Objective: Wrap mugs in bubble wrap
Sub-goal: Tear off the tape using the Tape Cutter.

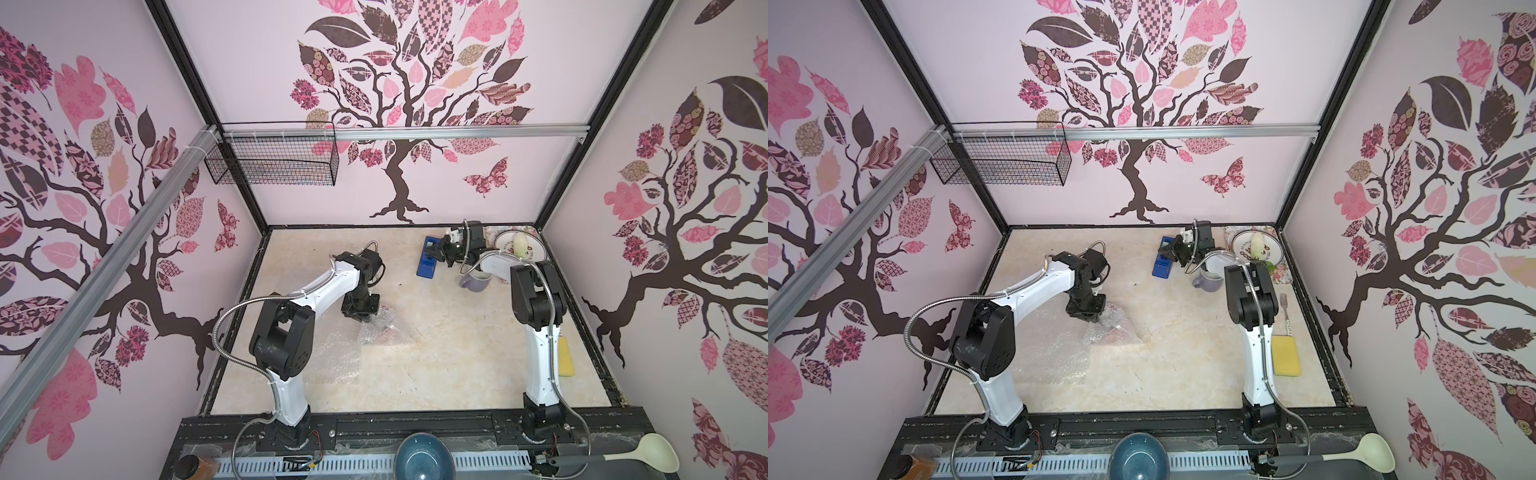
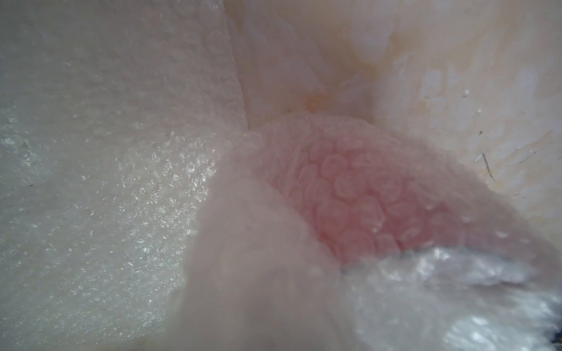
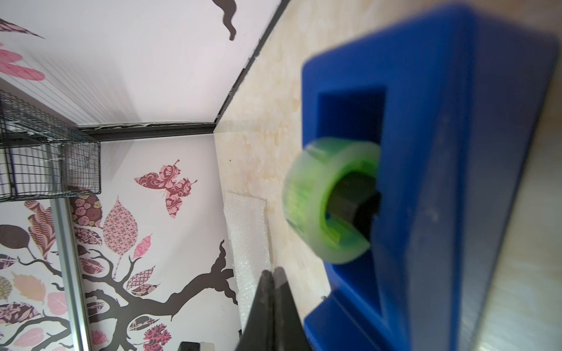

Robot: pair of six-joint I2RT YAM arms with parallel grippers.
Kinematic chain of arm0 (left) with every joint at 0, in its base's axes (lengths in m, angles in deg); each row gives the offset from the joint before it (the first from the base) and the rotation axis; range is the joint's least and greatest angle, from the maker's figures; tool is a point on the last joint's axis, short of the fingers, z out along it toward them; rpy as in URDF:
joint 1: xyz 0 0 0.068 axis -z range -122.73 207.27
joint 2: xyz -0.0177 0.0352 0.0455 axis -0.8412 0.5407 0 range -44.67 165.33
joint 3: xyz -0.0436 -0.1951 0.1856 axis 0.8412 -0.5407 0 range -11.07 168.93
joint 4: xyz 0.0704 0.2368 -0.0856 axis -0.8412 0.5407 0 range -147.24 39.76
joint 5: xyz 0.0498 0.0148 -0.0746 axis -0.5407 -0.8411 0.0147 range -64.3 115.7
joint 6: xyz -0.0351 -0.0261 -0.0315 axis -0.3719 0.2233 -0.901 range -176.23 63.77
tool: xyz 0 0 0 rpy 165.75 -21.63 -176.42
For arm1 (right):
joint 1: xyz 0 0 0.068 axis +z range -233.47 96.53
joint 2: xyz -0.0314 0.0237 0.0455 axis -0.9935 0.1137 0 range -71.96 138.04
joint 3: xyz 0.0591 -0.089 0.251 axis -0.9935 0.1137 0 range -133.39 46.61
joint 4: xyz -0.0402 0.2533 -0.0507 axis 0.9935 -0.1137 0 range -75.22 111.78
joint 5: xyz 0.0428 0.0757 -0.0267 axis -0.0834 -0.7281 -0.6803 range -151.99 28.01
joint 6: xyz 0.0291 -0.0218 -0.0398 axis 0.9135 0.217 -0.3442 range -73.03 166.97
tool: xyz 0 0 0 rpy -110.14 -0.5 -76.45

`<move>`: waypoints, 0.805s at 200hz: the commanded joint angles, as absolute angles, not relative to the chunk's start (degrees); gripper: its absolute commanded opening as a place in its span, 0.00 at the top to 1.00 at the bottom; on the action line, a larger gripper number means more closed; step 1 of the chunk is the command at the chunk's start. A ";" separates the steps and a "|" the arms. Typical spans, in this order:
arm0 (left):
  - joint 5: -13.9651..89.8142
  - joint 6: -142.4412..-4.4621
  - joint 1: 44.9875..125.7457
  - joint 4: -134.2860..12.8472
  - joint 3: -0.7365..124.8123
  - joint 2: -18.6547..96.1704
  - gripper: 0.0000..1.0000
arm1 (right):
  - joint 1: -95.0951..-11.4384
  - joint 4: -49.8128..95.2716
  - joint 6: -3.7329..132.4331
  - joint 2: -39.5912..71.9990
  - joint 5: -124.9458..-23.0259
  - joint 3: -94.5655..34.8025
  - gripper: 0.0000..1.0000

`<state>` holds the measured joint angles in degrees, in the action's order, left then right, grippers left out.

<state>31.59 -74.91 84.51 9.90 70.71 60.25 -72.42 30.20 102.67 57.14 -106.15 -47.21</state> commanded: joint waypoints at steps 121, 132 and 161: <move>36.51 -76.62 85.02 4.54 64.06 57.37 1.00 | -73.08 36.27 108.61 50.37 -112.11 -47.68 1.00; 36.42 -76.78 85.00 4.52 64.11 57.53 1.00 | -73.10 35.67 108.58 50.32 -112.35 -48.40 1.00; 35.91 -76.97 85.04 4.74 64.44 57.63 1.00 | -72.75 41.50 111.19 46.55 -112.15 -39.74 1.00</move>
<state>33.97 -76.72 84.53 6.29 65.62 57.35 -73.03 36.30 108.09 52.70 -111.22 -44.68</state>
